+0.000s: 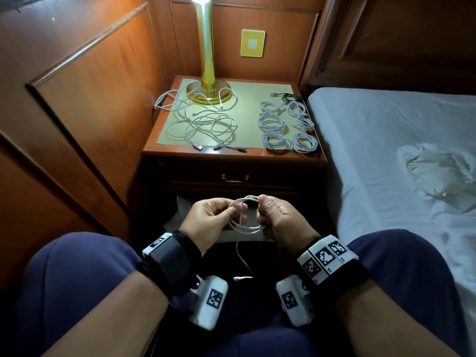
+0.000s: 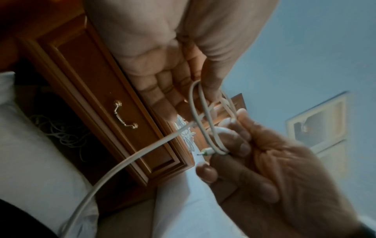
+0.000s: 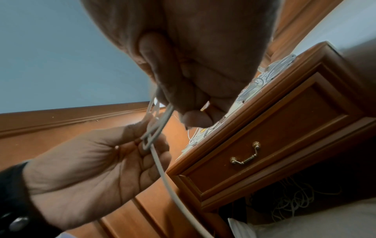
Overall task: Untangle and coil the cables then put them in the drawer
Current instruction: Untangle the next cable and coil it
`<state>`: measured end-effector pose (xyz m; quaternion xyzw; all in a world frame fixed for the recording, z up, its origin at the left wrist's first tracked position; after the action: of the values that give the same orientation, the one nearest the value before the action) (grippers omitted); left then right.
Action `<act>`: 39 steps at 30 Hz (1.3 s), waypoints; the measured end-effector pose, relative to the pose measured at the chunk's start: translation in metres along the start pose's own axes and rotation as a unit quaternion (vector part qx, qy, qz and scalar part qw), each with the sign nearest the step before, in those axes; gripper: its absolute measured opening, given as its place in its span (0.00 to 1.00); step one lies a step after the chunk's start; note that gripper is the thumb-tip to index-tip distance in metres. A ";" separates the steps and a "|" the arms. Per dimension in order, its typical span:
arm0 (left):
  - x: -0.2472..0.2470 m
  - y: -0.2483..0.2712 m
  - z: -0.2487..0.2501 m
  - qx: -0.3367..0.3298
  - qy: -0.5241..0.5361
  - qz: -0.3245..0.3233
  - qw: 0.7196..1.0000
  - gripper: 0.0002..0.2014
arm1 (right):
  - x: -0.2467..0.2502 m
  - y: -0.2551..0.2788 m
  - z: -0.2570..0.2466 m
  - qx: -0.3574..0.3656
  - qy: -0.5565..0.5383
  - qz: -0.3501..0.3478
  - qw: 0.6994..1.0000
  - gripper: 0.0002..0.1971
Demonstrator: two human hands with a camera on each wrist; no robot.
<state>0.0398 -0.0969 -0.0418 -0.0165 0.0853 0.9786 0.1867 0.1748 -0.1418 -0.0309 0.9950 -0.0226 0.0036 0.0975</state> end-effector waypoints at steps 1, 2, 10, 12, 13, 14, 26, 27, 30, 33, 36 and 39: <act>-0.002 0.000 0.000 0.002 0.019 -0.010 1.000 0.10 | 0.002 -0.002 0.001 0.003 0.008 0.007 1.000 0.19; -0.005 0.001 -0.001 0.006 0.035 -0.020 0.999 0.11 | 0.005 -0.003 0.001 0.009 0.021 0.013 1.000 0.20; -0.011 0.001 -0.003 0.039 0.069 -0.066 0.995 0.16 | 0.013 -0.007 0.001 0.063 0.124 0.041 0.989 0.20; -0.011 0.001 0.003 0.013 0.036 -0.061 0.997 0.14 | 0.012 -0.008 0.002 0.055 0.124 0.040 0.990 0.20; -0.011 0.000 0.005 -0.002 0.014 -0.059 0.998 0.14 | 0.012 -0.008 0.003 0.049 0.119 0.040 0.991 0.21; -0.012 0.000 0.007 -0.015 -0.009 -0.057 0.998 0.15 | 0.012 -0.007 0.003 0.042 0.108 0.039 0.992 0.21; -0.007 -0.005 0.004 -0.020 0.099 -0.027 0.995 0.28 | 0.022 -0.012 0.001 0.047 0.090 0.061 0.993 0.20; -0.004 -0.007 0.006 -0.032 0.092 -0.021 0.995 0.35 | 0.027 -0.014 0.001 0.053 0.102 0.073 0.991 0.20; 0.007 -0.011 0.014 -0.067 0.111 -0.008 0.992 0.39 | 0.050 -0.015 -0.005 0.066 0.151 0.136 0.977 0.20; 0.014 -0.012 0.015 -0.036 0.190 -0.038 0.980 0.28 | 0.083 -0.011 -0.014 0.078 0.216 0.226 0.947 0.21; 0.015 -0.007 0.023 -0.008 0.269 -0.092 0.959 0.17 | 0.103 -0.008 -0.020 0.080 0.241 0.275 0.927 0.21; 0.017 -0.001 0.031 0.034 0.355 -0.102 0.929 0.17 | 0.109 0.000 -0.031 0.092 0.260 0.311 0.910 0.20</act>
<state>0.0243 -0.0842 -0.0123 -0.3654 0.1771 0.8807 0.2438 0.2831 -0.1410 0.0011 0.9060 -0.3041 0.2944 0.0017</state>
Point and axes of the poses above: each hand's wrist, its own y-axis away from the middle knuckle, its own x-axis out of the back of the hand, z = x × y, the point moved 9 cm from there along -y, towards the middle knuckle, and after that the axes turned 1 degree about z, right-handed, at the moved point
